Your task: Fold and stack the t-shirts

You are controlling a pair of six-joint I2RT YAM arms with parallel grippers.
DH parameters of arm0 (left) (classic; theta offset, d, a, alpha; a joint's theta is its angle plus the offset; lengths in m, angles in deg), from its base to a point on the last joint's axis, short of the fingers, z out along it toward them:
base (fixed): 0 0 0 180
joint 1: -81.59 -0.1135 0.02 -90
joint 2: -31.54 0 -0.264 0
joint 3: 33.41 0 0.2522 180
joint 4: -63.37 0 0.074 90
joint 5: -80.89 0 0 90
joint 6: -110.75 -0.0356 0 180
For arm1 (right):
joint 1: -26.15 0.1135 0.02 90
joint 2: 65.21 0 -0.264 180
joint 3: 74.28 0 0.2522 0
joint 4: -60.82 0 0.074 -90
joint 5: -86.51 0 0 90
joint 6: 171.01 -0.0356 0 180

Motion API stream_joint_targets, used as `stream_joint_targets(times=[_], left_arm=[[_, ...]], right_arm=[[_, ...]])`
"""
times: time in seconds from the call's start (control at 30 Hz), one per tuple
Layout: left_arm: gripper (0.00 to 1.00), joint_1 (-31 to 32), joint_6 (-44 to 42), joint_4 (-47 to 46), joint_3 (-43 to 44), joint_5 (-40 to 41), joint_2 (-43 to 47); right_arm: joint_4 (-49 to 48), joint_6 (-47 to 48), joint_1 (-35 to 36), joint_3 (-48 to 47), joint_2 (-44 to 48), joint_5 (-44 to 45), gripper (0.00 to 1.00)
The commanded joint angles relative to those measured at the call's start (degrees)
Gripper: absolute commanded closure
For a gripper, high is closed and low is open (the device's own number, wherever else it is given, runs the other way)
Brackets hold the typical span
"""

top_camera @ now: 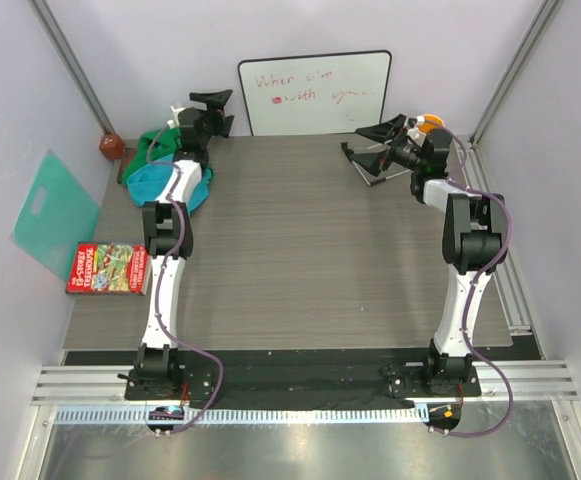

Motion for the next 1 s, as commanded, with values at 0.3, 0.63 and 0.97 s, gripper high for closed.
stream_joint_targets(times=[0.3,0.63,0.97], left_arm=[[0.06,0.60,3.10,-3.90,2.45,2.66,-2.69],[0.09,3.15,4.94,-0.29,3.24,3.28,-3.83],[0.10,6.05,5.30,0.06,2.54,0.73,-4.18]], right_arm=[[-5.40,-3.30,-0.19,-0.74,2.19,-1.38,0.07],[-4.70,-3.04,-0.28,-0.74,2.28,-1.91,0.07],[-5.05,-3.21,-0.28,1.46,2.98,-2.09,0.07]])
